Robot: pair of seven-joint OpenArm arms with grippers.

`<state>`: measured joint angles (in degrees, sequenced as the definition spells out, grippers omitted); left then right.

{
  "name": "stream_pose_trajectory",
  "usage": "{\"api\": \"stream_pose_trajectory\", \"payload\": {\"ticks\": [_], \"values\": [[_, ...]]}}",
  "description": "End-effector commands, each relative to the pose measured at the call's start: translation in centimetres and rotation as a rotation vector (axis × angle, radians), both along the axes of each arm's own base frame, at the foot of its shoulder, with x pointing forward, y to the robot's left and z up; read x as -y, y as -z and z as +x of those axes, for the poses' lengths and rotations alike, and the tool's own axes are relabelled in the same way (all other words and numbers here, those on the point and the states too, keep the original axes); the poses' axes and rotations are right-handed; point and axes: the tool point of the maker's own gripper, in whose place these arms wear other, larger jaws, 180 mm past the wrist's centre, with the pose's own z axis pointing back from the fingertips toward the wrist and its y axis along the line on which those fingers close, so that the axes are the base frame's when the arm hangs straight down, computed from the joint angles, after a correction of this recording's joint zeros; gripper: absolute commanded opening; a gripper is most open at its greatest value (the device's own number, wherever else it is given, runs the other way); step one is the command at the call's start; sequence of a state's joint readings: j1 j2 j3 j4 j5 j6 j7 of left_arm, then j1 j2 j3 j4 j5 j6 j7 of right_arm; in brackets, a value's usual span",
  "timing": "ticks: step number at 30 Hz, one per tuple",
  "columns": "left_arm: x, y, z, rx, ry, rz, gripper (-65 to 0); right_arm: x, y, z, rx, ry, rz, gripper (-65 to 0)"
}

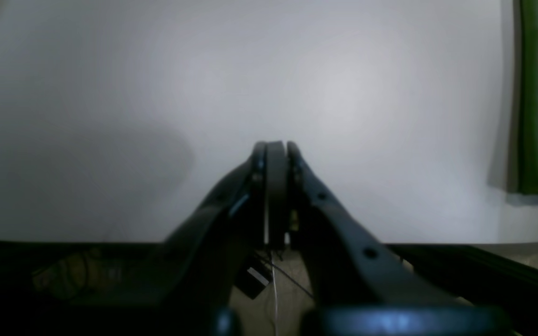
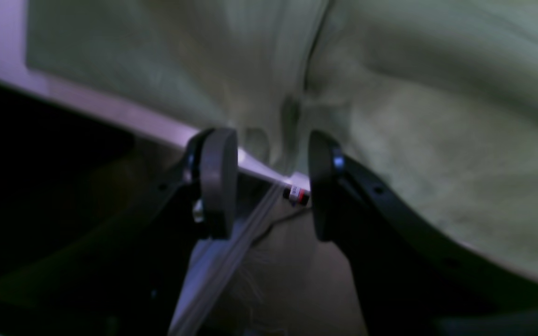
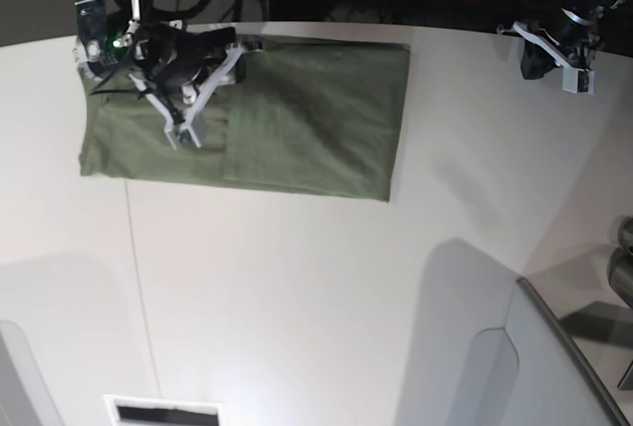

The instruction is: Layout the t-shirt on the table in an organized manner, then fold the t-shirt properly

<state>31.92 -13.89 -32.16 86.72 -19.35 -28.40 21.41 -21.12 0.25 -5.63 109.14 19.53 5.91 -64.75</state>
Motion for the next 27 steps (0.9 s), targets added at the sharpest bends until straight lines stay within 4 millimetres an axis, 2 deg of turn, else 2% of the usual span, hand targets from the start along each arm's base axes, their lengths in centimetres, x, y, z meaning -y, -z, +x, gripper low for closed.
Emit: {"api": "stream_pose_trajectory", "payload": {"ticks": [1,3,4,7,10,14,18,24,27], "values": [[-0.2,-0.9,0.6,0.037,0.007,0.009,-65.0,1.0,-1.3,1.6,0.061,0.01,-0.008,-42.2],[0.3,-0.8,0.6,0.041,0.001,-0.002,-65.0,3.5,-1.9,3.3,0.096,0.061,-0.043,-38.7],[0.3,-0.8,0.6,0.041,0.001,-0.002,-65.0,5.4,-2.2,4.1,0.112,0.115,-0.066,-34.7],[0.4,-0.7,0.5,0.039,-0.003,-0.007,-65.0,9.8,-3.6,5.8,0.169,0.218,-0.052,-15.9],[0.4,-0.7,0.4,0.038,-0.003,-0.007,-65.0,13.7,-4.6,6.3,0.185,0.245,-0.005,-3.2],[0.4,-0.7,0.5,0.039,-0.003,-0.007,-65.0,19.2,-3.2,6.2,0.148,0.329,0.053,-2.4],[0.4,-0.7,0.5,0.039,-0.003,-0.007,-65.0,22.6,-0.1,6.2,0.073,0.33,0.112,-2.3],[0.4,-0.7,0.4,0.038,-0.004,-0.008,-65.0,24.7,1.8,6.4,0.084,0.286,0.155,-1.8],[0.4,-0.6,0.3,0.036,-0.004,-0.008,-65.0,23.6,2.9,6.5,0.044,0.249,0.173,-1.8]]}}
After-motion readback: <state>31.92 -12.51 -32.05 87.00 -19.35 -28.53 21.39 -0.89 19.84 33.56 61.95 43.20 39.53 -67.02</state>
